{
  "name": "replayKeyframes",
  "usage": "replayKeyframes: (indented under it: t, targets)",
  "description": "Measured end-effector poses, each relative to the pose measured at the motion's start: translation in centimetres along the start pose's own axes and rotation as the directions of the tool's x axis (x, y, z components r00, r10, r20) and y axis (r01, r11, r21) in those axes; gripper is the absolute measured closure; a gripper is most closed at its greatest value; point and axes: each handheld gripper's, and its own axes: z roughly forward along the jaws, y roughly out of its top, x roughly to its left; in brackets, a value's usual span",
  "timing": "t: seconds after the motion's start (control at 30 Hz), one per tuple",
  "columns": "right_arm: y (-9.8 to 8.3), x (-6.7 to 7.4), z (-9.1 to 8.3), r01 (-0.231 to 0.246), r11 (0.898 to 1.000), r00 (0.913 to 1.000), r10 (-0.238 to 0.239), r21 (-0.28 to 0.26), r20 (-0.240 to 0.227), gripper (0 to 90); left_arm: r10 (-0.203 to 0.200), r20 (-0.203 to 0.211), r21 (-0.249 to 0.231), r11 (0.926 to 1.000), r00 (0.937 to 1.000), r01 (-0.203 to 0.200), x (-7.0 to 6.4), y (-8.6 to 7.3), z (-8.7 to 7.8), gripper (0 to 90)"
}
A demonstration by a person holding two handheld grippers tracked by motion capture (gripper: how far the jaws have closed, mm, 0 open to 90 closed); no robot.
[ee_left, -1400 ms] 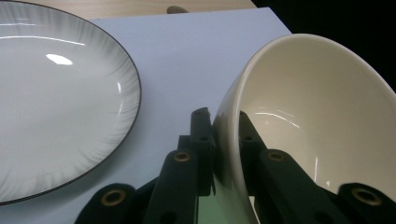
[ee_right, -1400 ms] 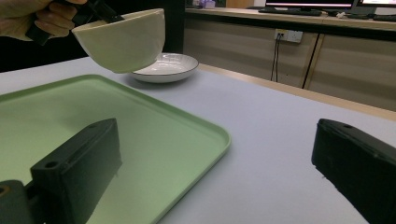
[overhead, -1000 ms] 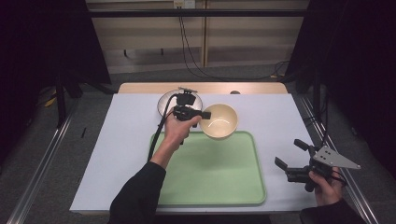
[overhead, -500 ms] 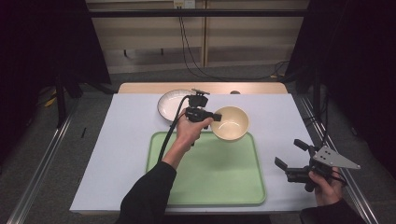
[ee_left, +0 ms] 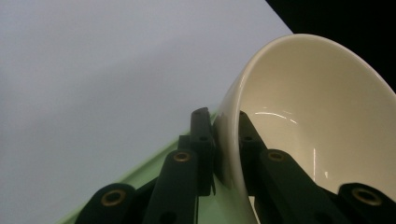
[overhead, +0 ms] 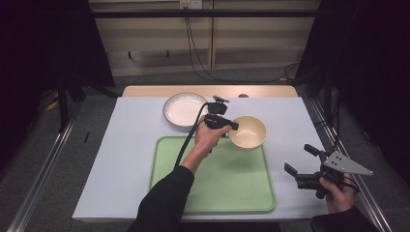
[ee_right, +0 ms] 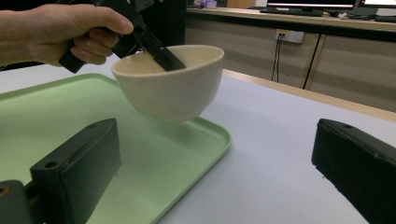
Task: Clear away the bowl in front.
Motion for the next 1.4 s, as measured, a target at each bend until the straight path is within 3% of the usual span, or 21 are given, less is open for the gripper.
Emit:
replayKeyframes:
  t: [0.2,0.23,0.53,0.7,0.73,1.03,1.1,1.13,1.4]
  targets:
    - [0.0,0.0,-0.1,-0.002,1.0,1.0,0.002,-0.001,-0.001,1.1,-0.011,-0.007,0.012,0.9999,0.9999,0.011,0.1,-0.3,1.3,82.3]
    - [0.0,0.0,0.0,-0.002,1.0,1.0,0.002,-0.001,-0.001,1.1,0.004,-0.005,0.027,0.9996,1.0,-0.004,0.2,-0.3,1.4,82.3]
    - [0.0,-0.1,-0.1,0.0,1.0,1.0,0.0,-0.001,0.0,1.1,0.009,-0.015,0.057,0.9983,0.9999,-0.008,0.2,-0.8,2.6,82.2]
    - [0.0,-0.1,-0.1,-0.006,1.0,1.0,0.006,-0.003,0.002,1.1,-0.014,-0.025,0.058,0.9982,0.9996,0.016,0.2,-1.1,3.5,82.0]
    - [0.0,0.0,0.0,-0.007,1.0,1.0,0.007,-0.005,0.003,1.1,-0.001,-0.024,0.072,0.9974,0.9997,0.003,0.3,-1.2,3.6,82.0]
    - [0.0,0.0,0.0,-0.009,1.0,1.0,0.009,0.0,0.001,1.1,0.02,-0.044,0.057,0.9982,0.9988,-0.017,0.1,-1.3,3.8,81.8]
    - [0.0,0.0,0.0,-0.007,1.0,1.0,0.008,0.002,-0.004,1.1,-0.013,-0.049,0.045,0.9989,0.9987,0.015,0.0,-1.4,3.9,81.2]
    - [0.0,0.0,0.0,-0.007,1.0,1.0,0.007,0.002,-0.005,1.1,0.005,-0.057,0.046,0.999,0.9984,-0.003,-0.1,-1.4,3.9,81.4]
    - [0.0,-0.1,0.0,-0.006,1.0,1.0,0.006,-0.001,0.001,1.1,0.005,-0.047,0.033,0.9994,0.9989,-0.003,-0.1,-1.4,3.9,81.2]
